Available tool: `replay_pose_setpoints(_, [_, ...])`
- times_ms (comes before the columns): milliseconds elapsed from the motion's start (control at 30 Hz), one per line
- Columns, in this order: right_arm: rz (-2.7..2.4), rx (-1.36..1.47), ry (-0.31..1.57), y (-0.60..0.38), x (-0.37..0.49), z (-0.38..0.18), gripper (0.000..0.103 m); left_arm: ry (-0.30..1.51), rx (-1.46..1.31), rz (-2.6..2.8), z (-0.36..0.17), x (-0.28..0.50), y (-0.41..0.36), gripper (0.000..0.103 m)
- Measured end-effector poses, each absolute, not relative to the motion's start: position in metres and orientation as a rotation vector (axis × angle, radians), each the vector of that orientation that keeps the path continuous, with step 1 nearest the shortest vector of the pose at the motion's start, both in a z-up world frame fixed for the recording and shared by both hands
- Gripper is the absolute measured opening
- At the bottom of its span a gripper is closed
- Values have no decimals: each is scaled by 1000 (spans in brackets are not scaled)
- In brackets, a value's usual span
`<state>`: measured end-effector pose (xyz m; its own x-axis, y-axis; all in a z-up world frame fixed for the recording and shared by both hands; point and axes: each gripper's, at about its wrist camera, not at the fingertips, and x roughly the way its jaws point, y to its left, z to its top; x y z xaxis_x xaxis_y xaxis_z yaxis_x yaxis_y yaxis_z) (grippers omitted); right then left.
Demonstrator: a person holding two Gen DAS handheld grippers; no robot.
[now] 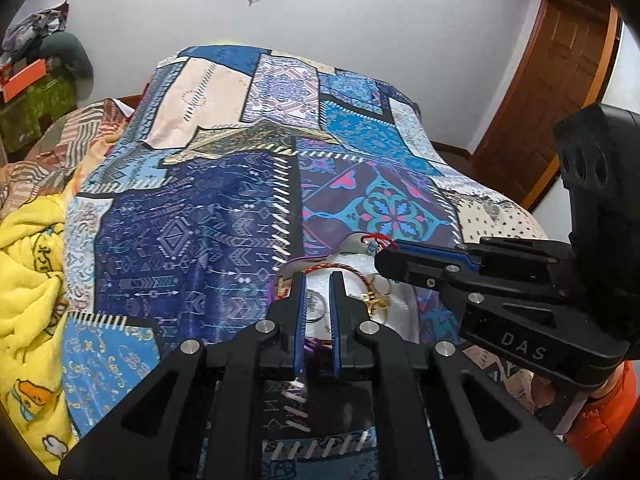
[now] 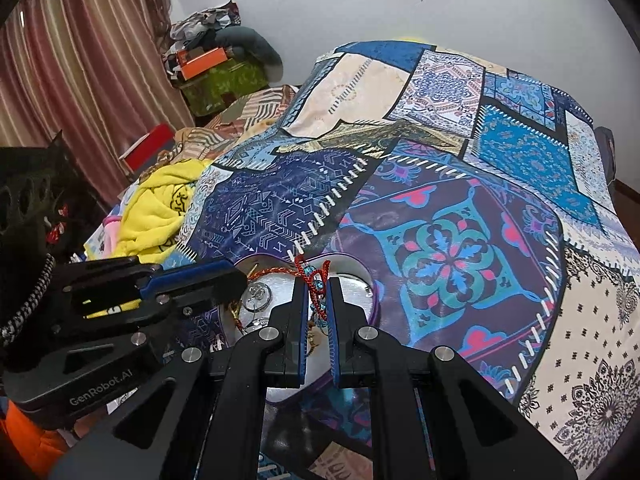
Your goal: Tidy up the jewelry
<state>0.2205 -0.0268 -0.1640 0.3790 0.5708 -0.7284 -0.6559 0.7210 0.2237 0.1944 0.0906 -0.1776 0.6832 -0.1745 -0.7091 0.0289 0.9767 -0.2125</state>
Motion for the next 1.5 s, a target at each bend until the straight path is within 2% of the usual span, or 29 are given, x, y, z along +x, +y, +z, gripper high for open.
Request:
replay_pose_setpoints(100, [792,-122,893,-23,221,-167,8,806,-176,-90,-175,191,93,11])
replay_pose_setpoints(267, [771,-183,866,-16,215,-168,8,791,-169,-61,-172,185,99,29])
replay_pose_setpoints(433, [764,-207,871,-14,215,-169,12,781,-165,-42,-167,182,102,30])
replay_pose_setpoints(500, [758,-210,870,-15,214,-169,19,775,-161,-30,-165,180,104,31])
replay_pose_setpoints(567, [749,-213,865,-16,214,-168,33,774,-162,-21,-164,179,105,33])
replay_pose_setpoints(633, [738,-214,855,-17,212,-167,38,776,-166,-17,-164,178,107,33])
replay_pose_setpoints(900, [724,-203,835,-26,205,-155,40,782,-170,-2,-160,169,105,33])
replay_pose_setpoints(1100, [709,-183,794,-39,192,-133,40,742,-146,-7,-138,154,94,33])
replay_pose_setpoints(1300, [685,-147,692,-61,166,-89,40,651,-118,-11,-96,128,80,33])
replay_pose_setpoints(1500, [663,-84,506,-91,122,-24,40,505,-85,3,-43,86,65,33])
